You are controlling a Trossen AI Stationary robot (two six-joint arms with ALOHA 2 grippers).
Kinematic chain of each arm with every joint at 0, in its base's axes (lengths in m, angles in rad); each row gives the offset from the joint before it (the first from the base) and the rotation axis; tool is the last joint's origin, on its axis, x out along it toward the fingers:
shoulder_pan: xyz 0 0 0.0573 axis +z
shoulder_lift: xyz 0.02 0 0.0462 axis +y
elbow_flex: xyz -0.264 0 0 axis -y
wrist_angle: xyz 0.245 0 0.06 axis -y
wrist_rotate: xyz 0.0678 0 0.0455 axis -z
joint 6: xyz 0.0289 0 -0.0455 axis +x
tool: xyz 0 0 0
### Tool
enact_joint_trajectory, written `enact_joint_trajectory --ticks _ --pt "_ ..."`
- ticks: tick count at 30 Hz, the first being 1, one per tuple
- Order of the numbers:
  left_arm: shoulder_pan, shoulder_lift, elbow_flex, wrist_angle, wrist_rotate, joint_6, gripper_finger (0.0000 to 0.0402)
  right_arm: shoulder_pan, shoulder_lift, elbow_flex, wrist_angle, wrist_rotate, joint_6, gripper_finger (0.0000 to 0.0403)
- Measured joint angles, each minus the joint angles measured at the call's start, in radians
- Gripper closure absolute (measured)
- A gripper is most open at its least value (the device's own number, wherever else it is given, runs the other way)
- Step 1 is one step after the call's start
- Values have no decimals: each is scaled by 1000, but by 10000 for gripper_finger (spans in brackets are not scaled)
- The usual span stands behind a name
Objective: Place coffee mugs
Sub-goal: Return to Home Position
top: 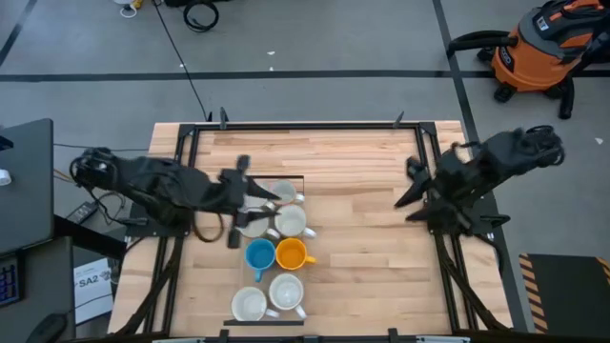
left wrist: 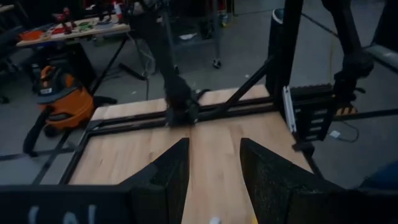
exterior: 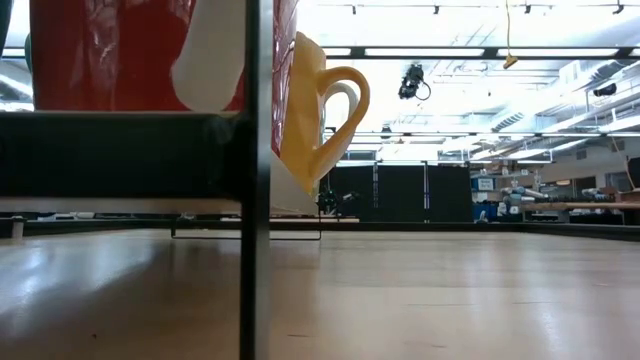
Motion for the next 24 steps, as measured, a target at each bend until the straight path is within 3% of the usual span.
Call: enact_joint_trajectory --ticks 4,8,18,24 --pt "-6 -84 -33 -78 -31 -17 253 0 -79 0 -105 118 -41 240" --pt "-33 -197 -190 -44 -76 -33 253 0 -152 -42 -164 212 -42 240" --pt "-41 -547 -738 275 -108 -68 253 0 -388 -318 -104 241 -38 240" --pt "-35 -725 -949 388 -141 -63 253 0 -547 -553 44 247 -39 240"
